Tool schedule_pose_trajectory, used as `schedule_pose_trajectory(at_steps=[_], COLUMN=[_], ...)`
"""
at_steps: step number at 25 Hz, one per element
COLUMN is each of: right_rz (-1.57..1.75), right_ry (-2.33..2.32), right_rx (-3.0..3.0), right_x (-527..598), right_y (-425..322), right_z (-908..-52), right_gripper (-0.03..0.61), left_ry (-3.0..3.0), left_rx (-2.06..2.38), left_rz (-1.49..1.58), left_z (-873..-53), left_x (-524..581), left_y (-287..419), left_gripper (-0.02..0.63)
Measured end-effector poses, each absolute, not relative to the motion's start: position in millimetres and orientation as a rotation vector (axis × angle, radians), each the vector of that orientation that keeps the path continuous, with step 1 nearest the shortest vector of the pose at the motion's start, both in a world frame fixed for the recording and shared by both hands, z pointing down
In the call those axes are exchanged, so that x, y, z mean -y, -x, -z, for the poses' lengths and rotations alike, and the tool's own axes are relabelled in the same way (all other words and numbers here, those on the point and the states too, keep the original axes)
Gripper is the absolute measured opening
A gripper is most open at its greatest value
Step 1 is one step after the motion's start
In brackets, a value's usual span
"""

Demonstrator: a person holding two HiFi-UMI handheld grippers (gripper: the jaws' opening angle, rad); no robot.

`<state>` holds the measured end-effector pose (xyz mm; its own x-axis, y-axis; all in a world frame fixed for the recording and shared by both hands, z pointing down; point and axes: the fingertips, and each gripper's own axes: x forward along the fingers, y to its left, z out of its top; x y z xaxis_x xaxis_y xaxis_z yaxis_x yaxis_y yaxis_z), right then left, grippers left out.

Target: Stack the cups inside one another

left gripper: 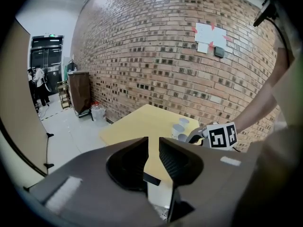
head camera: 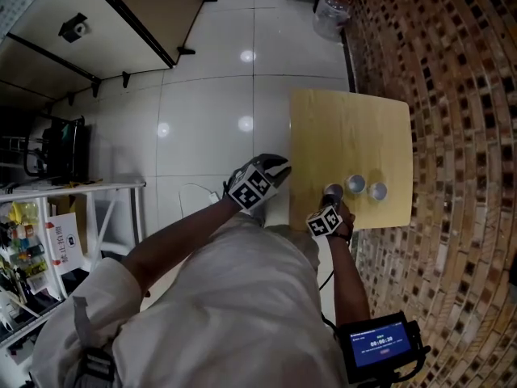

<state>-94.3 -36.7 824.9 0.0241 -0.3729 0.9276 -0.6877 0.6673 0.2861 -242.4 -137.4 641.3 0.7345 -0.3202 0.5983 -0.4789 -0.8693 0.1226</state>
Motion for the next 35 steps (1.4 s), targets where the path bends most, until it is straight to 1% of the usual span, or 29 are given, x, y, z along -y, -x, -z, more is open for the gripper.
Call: schedule_pose_trajectory(at_steps=[8,16,27,35], right_rz=[-0.285,-0.253,-0.289,-0.330], right_ry=[-1.007,-1.068,-1.021,-0.897], right_rx=[1.661,1.677,1.658,1.657], right_x=[44.5,60.3,73.1,72.3], right_y=[83.2,42.6,1.4,-10.5], right_z=[-764.3,-723.1,-738.4,-766.1], right_gripper=[0.023,0.023,0.023,0.023], left_ry=[-2.639,-2.637,-2.628,-2.602], left_rx=[0.655,0.649,0.697,0.760], left_rz=[-0.829,-0.816,-0.820,-0.822], left_z=[-649.2,-647.5,-645.7,-643.6], left_x=[140.6,130.7,130.2,137.2], left_y=[222.3,185.0,163.0,160.9], left_gripper=[0.089,0.086,0.084,0.084])
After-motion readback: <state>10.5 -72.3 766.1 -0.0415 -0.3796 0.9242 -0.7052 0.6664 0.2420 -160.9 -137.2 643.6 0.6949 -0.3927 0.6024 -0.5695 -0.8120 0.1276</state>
